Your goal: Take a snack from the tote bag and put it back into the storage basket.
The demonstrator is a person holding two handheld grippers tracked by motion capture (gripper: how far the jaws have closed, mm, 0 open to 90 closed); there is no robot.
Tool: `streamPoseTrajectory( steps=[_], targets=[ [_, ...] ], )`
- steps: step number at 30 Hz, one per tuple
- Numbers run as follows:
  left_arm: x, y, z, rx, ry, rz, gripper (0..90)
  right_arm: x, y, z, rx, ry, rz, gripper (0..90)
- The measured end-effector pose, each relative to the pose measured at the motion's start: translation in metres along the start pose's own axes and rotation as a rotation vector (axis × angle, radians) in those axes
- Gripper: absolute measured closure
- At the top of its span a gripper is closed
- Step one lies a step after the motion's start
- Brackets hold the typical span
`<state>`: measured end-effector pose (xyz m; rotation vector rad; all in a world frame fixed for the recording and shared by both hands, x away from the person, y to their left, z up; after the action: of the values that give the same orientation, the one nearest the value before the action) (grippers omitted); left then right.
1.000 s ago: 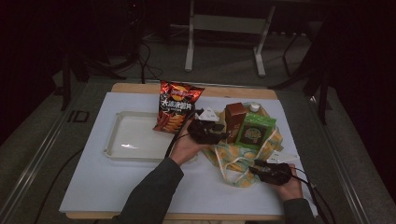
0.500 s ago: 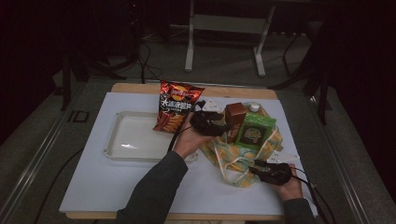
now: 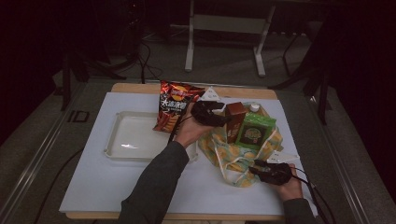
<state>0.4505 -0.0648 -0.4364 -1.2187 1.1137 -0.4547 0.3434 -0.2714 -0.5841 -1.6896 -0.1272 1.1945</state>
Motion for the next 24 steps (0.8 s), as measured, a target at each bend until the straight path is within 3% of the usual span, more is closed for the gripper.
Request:
streamPoseTrajectory(
  steps=[5, 11, 24],
  targets=[
    [0.009, -0.003, 0.0, 0.021, 0.028, -0.014, 32.6, 0.0, 0.0, 0.0, 0.001, -0.001, 0.0, 57.6],
    [0.021, -0.003, -0.004, 0.035, 0.033, -0.023, 33.8, 0.0, 0.0, 0.0, 0.002, -0.001, 0.0, 57.6],
    [0.023, 0.0, -0.013, 0.084, -0.013, -0.014, 41.9, 0.0, 0.0, 0.0, -0.002, 0.002, -0.001, 57.5]
  ],
)
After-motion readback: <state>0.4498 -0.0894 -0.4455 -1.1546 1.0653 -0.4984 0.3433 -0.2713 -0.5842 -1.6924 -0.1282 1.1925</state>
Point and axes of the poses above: each handheld gripper's, and its own axes: x roughly forward along the jaws, y roughly out of its underside, z roughly to its left, the point moved 7 cm from there along x, roughly forward along the jaws, and after that the axes turned 1 degree about -z, right-handed, at the moved point
